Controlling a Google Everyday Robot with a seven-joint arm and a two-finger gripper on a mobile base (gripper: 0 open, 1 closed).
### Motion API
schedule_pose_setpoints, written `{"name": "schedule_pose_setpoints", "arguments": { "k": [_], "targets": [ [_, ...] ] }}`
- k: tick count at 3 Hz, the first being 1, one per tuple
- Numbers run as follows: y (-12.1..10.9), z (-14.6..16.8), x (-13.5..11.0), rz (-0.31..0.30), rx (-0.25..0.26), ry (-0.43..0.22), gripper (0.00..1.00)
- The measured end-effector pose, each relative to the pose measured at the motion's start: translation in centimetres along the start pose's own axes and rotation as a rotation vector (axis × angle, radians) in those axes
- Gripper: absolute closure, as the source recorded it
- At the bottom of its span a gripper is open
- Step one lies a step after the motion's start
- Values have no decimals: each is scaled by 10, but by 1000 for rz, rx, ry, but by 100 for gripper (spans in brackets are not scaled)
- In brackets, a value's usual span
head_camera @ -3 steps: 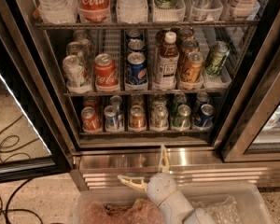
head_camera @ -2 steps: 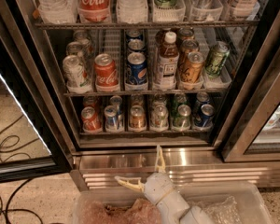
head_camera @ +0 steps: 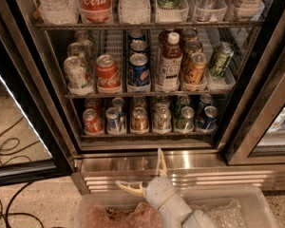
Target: Pick redbull can from bottom shelf of fridge
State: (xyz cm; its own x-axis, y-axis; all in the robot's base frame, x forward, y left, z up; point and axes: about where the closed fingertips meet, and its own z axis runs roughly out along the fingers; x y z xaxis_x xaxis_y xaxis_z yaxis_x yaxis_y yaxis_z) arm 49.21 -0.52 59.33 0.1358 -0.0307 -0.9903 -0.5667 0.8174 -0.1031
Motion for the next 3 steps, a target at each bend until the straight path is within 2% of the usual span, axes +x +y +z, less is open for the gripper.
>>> {"name": "schedule_pose_setpoints", "arguments": {
  "k": [1,3],
  "targets": [
    [8,16,1,4,-24,-28,0],
    [15,60,3,0,-33,-79,0]
  ]
}}
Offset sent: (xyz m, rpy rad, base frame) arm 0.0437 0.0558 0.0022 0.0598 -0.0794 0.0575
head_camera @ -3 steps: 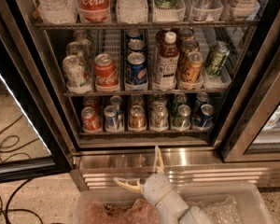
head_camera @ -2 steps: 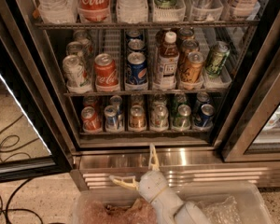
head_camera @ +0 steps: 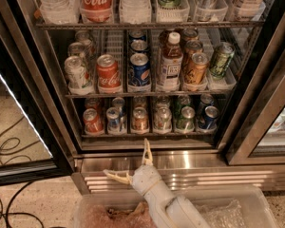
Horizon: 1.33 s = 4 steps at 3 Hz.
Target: Pick redbull can from bottom shelf of fridge
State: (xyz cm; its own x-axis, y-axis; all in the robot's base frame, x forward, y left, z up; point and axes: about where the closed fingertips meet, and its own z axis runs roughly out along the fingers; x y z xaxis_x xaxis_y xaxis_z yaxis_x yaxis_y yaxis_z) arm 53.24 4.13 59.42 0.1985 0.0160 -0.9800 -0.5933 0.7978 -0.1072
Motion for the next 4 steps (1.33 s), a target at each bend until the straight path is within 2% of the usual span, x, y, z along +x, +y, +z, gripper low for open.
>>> {"name": "schedule_pose_setpoints", "arguments": {
  "k": [1,2,3,4],
  "targets": [
    [-2,16,4,-10,-2,-3,0],
    [-4,51,3,-35,-26,7,0],
    [-4,51,3,-35,-26,6,0],
    [-5,73,18,-27,-2,-53,0]
  ]
}}
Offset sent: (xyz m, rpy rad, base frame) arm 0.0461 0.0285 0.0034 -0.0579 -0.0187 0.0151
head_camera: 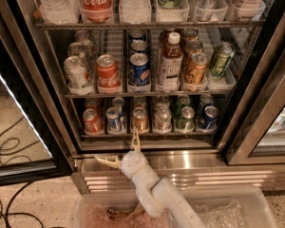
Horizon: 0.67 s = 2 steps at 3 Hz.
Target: Pick redbull can from bottom shelf of fridge
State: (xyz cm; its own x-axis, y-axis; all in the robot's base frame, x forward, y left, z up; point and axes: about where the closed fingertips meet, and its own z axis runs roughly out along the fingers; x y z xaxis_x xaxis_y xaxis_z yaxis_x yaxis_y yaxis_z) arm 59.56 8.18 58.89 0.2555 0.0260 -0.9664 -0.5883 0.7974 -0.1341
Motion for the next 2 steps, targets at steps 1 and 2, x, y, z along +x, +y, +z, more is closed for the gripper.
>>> {"name": "schedule_pose_setpoints", "arguments": {
  "k": [1,2],
  "targets": [
    [0,1,1,2,1,0,0],
    [0,1,1,2,1,0,18]
  ]
}}
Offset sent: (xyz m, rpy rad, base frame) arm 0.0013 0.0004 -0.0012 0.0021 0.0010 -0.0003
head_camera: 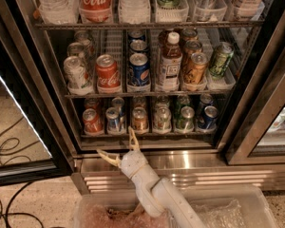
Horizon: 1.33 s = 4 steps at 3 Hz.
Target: Pick redbull can from bottom shelf of fridge
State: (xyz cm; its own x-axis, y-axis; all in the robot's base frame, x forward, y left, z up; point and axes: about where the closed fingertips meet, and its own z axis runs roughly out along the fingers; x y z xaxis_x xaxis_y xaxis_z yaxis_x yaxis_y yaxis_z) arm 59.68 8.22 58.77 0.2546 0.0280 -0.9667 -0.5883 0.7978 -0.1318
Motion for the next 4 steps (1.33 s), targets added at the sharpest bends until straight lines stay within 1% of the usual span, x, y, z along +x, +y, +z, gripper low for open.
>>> {"name": "schedule_pose_setpoints", "arguments": {
  "k": [1,2,3,4],
  "targets": [
    [0,0,0,0,0,0,31],
    [0,0,0,0,0,0,25],
    [0,4,1,-2,-1,-4,25],
    [-1,8,2,-7,-1,-7,30]
  ]
}}
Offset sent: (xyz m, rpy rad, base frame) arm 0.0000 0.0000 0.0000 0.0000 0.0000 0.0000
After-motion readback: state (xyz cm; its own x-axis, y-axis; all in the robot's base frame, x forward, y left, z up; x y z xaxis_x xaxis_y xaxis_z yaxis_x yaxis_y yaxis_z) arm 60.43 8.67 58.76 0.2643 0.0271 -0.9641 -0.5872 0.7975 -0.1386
